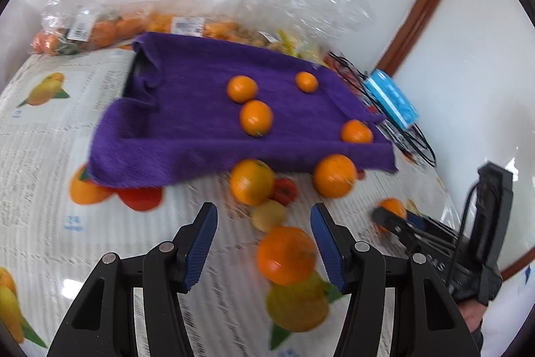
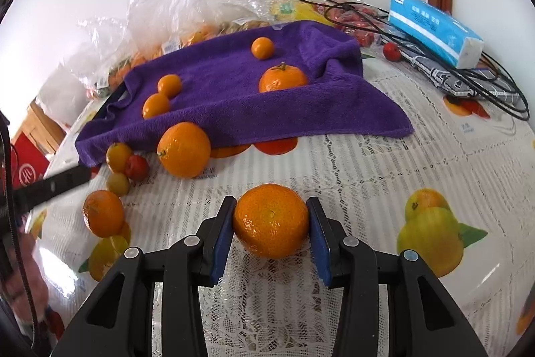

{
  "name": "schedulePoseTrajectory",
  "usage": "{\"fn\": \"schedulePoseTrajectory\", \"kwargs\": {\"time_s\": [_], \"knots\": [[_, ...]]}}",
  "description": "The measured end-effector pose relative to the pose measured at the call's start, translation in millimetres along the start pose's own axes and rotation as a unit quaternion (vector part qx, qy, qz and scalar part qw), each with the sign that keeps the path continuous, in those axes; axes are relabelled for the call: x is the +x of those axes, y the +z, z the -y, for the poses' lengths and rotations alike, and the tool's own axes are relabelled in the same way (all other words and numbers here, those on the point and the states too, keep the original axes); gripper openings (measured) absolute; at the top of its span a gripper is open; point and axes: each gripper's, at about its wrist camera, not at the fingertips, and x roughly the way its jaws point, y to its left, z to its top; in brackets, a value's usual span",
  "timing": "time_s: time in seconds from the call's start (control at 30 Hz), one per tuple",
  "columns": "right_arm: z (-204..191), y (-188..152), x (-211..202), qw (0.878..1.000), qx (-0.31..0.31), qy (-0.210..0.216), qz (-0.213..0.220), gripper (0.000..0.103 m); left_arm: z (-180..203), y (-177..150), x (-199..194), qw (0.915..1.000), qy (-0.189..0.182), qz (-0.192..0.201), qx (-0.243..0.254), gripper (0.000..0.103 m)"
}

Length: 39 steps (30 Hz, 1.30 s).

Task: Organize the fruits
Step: 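Close the left gripper on an orange while the right gripper holds the mandarin, then carry the held mandarin and orange up over the purple towel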

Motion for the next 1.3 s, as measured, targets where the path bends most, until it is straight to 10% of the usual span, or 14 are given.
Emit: {"fn": "schedulePoseTrajectory", "kwargs": {"time_s": [0.87, 1.3], "knots": [[-10, -4, 0, 0.998, -0.042, -0.040, -0.011, 0.048, 13, -30, -3, 0.9836, 0.165, 0.002, 0.073, 0.041], [-18, -5, 2, 0.997, -0.066, -0.048, -0.016, 0.050, 9, -27, 6, 0.9832, 0.173, -0.006, 0.059, 0.041]]}}
